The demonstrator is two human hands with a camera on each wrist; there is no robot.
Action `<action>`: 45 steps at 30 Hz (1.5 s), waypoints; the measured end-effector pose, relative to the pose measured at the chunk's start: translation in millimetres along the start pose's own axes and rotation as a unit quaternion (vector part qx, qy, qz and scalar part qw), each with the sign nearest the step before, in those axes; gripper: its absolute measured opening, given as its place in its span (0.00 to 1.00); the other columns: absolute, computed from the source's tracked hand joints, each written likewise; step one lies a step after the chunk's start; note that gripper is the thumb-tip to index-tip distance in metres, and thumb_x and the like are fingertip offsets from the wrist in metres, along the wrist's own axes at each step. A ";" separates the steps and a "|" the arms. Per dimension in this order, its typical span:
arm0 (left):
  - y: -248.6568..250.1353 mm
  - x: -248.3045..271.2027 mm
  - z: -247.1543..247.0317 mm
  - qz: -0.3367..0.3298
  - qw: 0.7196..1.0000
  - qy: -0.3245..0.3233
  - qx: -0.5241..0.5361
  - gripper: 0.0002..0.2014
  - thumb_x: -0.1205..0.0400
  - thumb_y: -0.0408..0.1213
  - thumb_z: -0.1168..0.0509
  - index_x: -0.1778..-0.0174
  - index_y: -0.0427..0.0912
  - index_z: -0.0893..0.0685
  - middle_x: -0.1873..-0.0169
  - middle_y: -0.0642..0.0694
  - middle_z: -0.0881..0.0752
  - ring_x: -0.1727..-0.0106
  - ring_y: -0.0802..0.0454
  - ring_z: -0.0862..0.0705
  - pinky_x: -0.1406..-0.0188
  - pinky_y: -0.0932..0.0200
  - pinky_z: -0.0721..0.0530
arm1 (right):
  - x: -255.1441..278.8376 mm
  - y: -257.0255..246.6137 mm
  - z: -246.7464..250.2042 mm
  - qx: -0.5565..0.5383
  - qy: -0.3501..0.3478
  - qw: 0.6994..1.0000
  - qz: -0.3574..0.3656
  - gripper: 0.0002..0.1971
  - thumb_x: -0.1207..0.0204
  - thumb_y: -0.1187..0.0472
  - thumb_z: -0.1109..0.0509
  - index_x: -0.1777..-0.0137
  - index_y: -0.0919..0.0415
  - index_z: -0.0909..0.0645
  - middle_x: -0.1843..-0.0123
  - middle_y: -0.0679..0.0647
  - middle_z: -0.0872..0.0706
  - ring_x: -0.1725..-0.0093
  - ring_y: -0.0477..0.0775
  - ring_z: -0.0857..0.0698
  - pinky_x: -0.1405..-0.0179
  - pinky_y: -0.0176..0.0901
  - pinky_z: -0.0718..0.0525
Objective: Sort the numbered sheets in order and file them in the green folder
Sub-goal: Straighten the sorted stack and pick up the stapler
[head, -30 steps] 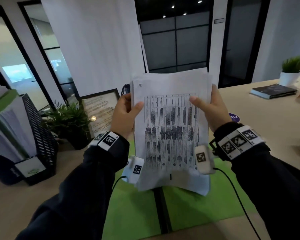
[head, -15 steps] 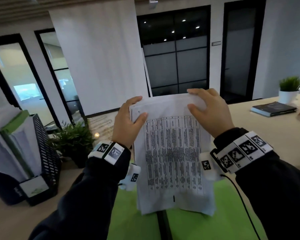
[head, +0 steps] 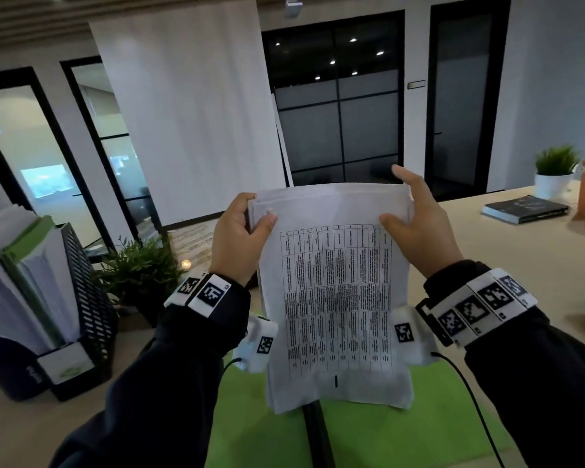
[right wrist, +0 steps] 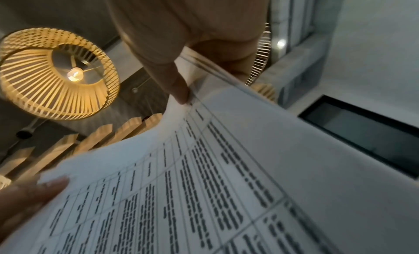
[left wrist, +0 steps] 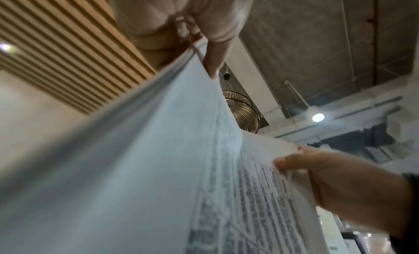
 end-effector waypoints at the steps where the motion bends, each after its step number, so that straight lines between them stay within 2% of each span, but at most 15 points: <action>1: -0.5 1.0 0.7 0.012 1.000 0.007 0.019 0.05 0.26 0.47 0.34 0.56 0.54 0.21 0.61 0.47 0.13 0.59 0.46 0.14 0.56 0.39 0.14 | 0.9 1.7 0.3 -0.012 0.001 1.000 -0.025 0.32 0.25 0.66 0.32 0.22 0.51 0.37 0.47 0.53 0.19 0.53 0.54 0.20 0.52 0.42 0.23; 4: 0.7 1.7 0.9 0.027 0.998 -0.001 0.064 0.03 0.27 0.46 0.32 0.58 0.58 0.18 0.60 0.45 0.12 0.58 0.42 0.13 0.54 0.35 0.14 | -0.1 -0.3 3.0 0.144 0.028 0.989 0.001 0.37 0.30 0.64 0.30 0.21 0.52 0.39 0.36 0.58 0.22 0.38 0.63 0.25 0.39 0.54 0.27; 8: 15.9 -3.6 -10.2 0.017 0.994 -0.025 0.101 0.08 0.28 0.40 0.30 0.64 0.61 0.16 0.67 0.53 0.13 0.62 0.49 0.16 0.57 0.43 0.15 | -17.3 -33.3 0.3 0.355 -0.084 0.929 0.067 0.40 0.32 0.49 0.26 0.21 0.47 0.39 0.19 0.55 0.38 0.18 0.61 0.48 0.24 0.72 0.61; 11: 28.4 -8.4 -21.6 -0.013 0.994 -0.017 0.107 0.08 0.29 0.35 0.30 0.66 0.56 0.16 0.70 0.58 0.13 0.63 0.56 0.16 0.61 0.56 0.17 | -30.6 -57.9 -8.8 0.305 -0.187 0.929 0.090 0.22 0.30 0.51 0.28 0.36 0.52 0.22 0.40 0.53 0.16 0.34 0.59 0.21 0.25 0.59 0.39; 13: 32.6 -10.4 -23.4 -0.020 0.994 -0.008 0.112 0.07 0.28 0.36 0.30 0.64 0.55 0.16 0.68 0.57 0.13 0.63 0.56 0.16 0.62 0.58 0.17 | -33.8 -63.8 -12.7 0.211 -0.229 0.947 0.077 0.11 0.28 0.58 0.28 0.46 0.59 0.16 0.52 0.55 0.13 0.48 0.58 0.16 0.47 0.46 0.23; 15: 31.5 -9.5 -17.5 -0.012 0.995 -0.018 0.102 0.04 0.27 0.41 0.30 0.59 0.54 0.17 0.65 0.53 0.13 0.63 0.57 0.17 0.63 0.61 0.18 | -31.6 -59.5 -14.1 0.158 -0.231 0.958 0.057 0.09 0.27 0.61 0.28 0.48 0.62 0.15 0.55 0.55 0.14 0.51 0.57 0.17 0.55 0.44 0.23; 18: 11.9 -1.5 2.7 0.024 0.997 -0.071 0.008 0.20 0.28 0.53 0.28 0.44 0.49 0.21 0.60 0.54 0.15 0.63 0.67 0.19 0.61 0.71 0.24 | -25.2 -36.0 -8.4 0.101 -0.170 0.980 0.006 0.04 0.25 0.64 0.30 0.52 0.63 0.16 0.60 0.53 0.14 0.57 0.54 0.18 0.60 0.40 0.23; 20: -16.3 12.8 21.0 0.101 0.985 -0.114 -0.081 0.30 0.29 0.58 0.31 0.34 0.49 0.27 0.49 0.54 0.16 0.53 0.65 0.19 0.54 0.67 0.24 | -17.4 -15.1 -2.5 0.046 -0.119 0.991 -0.047 0.01 0.24 0.64 0.30 0.56 0.60 0.20 0.64 0.50 0.17 0.63 0.49 0.21 0.66 0.33 0.26; 22: -49.7 31.5 39.0 0.184 0.968 -0.126 -0.117 0.39 0.32 0.63 0.31 0.28 0.49 0.32 0.37 0.49 0.21 0.42 0.56 0.22 0.44 0.58 0.25 | -8.2 9.9 -1.3 -0.025 -0.090 0.990 -0.102 0.04 0.25 0.65 0.30 0.51 0.64 0.17 0.59 0.56 0.15 0.59 0.53 0.19 0.61 0.40 0.22; 27: -105.7 83.7 45.4 0.322 0.946 -0.022 0.026 0.44 0.27 0.45 0.28 0.19 0.46 0.45 0.23 0.44 0.33 0.25 0.46 0.31 0.31 0.50 0.30 | 30.1 63.6 -24.6 -0.138 -0.093 0.962 -0.217 0.09 0.25 0.69 0.30 0.46 0.63 0.18 0.52 0.61 0.12 0.57 0.56 0.14 0.50 0.50 0.17; 31: -127.9 121.6 31.9 0.371 0.908 -0.071 0.179 0.48 0.42 0.63 0.22 0.29 0.45 0.29 0.36 0.42 0.17 0.37 0.45 0.17 0.44 0.47 0.17 | 55.2 97.3 -40.7 -0.214 -0.042 0.935 -0.280 0.08 0.24 0.70 0.32 0.46 0.63 0.18 0.57 0.56 0.12 0.56 0.58 0.15 0.57 0.47 0.19; 35: -120.2 124.4 25.0 0.311 0.936 -0.052 0.158 0.20 0.24 0.40 0.30 0.37 0.39 0.19 0.49 0.50 0.10 0.47 0.55 0.12 0.57 0.65 0.15 | 72.4 114.0 -44.7 -0.304 -0.033 0.905 -0.295 0.03 0.26 0.64 0.28 0.54 0.62 0.17 0.64 0.54 0.09 0.64 0.54 0.11 0.60 0.49 0.15; 39: -126.2 115.9 28.7 0.315 0.937 0.028 0.149 0.07 0.26 0.34 0.27 0.54 0.43 0.15 0.64 0.55 0.08 0.60 0.59 0.11 0.59 0.60 0.17 | 76.8 128.1 -39.3 -0.362 -0.070 0.887 -0.276 0.41 0.63 0.39 0.14 0.52 0.63 0.16 0.57 0.57 0.09 0.60 0.55 0.10 0.61 0.47 0.12; 42: -123.8 116.7 24.1 0.314 0.939 0.024 0.138 0.05 0.24 0.24 0.33 0.57 0.37 0.16 0.71 0.56 0.10 0.67 0.65 0.13 0.64 0.66 0.17 | 77.0 132.6 -40.3 -0.324 -0.103 0.908 -0.244 0.30 0.51 0.44 0.16 0.51 0.61 0.16 0.51 0.62 0.13 0.60 0.48 0.12 0.56 0.41 0.14; 45: -120.9 115.1 24.2 0.292 0.946 0.025 0.138 0.07 0.24 0.23 0.33 0.52 0.35 0.17 0.67 0.54 0.10 0.64 0.65 0.12 0.64 0.69 0.16 | 74.9 125.1 -42.7 -0.288 -0.119 0.925 -0.216 0.19 0.40 0.47 0.22 0.52 0.55 0.18 0.53 0.51 0.11 0.59 0.40 0.13 0.51 0.41 0.18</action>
Point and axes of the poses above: each hand's wrist, its own x-axis away from the middle knuckle, its own z-axis out of the back of the hand, y = z × x, the point moved 1 cm from there along -x, towards the middle knuckle
